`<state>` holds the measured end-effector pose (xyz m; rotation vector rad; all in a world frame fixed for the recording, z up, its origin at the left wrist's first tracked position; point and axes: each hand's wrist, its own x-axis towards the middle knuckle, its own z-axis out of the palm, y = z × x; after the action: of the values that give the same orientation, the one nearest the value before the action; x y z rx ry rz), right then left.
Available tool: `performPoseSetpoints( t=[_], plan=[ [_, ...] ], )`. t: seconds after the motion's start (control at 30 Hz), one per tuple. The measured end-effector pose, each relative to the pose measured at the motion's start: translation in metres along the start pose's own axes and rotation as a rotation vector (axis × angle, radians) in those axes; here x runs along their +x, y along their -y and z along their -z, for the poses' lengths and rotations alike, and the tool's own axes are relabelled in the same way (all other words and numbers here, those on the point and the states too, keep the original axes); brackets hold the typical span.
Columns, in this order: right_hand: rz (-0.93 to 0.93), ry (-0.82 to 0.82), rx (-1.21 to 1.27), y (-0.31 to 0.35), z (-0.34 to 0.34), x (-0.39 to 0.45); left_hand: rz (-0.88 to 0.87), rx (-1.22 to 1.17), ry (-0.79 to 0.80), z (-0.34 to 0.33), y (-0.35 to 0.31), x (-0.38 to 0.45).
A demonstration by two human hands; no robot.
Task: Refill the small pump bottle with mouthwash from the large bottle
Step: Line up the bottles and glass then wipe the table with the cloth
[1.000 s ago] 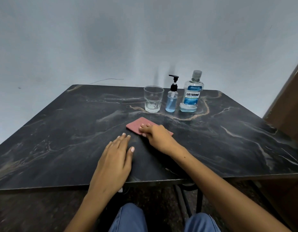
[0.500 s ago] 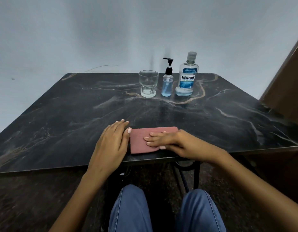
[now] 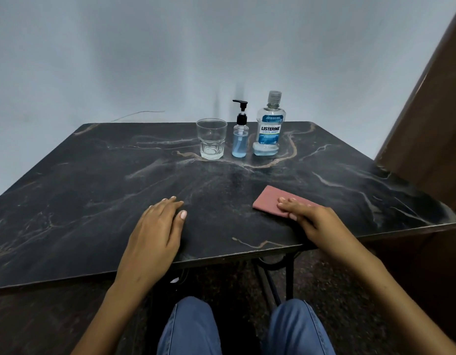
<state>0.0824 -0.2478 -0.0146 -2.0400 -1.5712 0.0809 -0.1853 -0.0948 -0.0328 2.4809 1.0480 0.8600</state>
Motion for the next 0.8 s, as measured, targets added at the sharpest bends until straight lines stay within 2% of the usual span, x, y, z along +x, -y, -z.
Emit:
performPoseSetpoints(
  t=[0.17,0.3,0.47,0.63,0.7,0.8],
  plan=[
    [-0.134,0.043,-0.060,-0.007,-0.007,0.060,0.003,-0.008,-0.014,0.000,0.000,0.000],
    [-0.131,0.076,-0.049,0.009,-0.027,0.107,-0.003,-0.050,-0.056,0.001,0.001,0.001],
    [0.036,0.191,-0.004,0.068,-0.067,0.142,0.086,-0.181,-0.148,0.012,0.012,0.005],
    [0.361,0.370,0.056,0.126,-0.097,0.122,0.156,-0.159,-0.244,0.018,0.023,0.007],
    [0.469,0.448,0.139,0.127,-0.090,0.101,0.157,-0.156,-0.245,0.018,0.024,0.005],
    [0.506,0.625,0.305,0.106,-0.059,0.075,0.156,-0.153,-0.233,0.019,0.023,0.004]
  ],
)
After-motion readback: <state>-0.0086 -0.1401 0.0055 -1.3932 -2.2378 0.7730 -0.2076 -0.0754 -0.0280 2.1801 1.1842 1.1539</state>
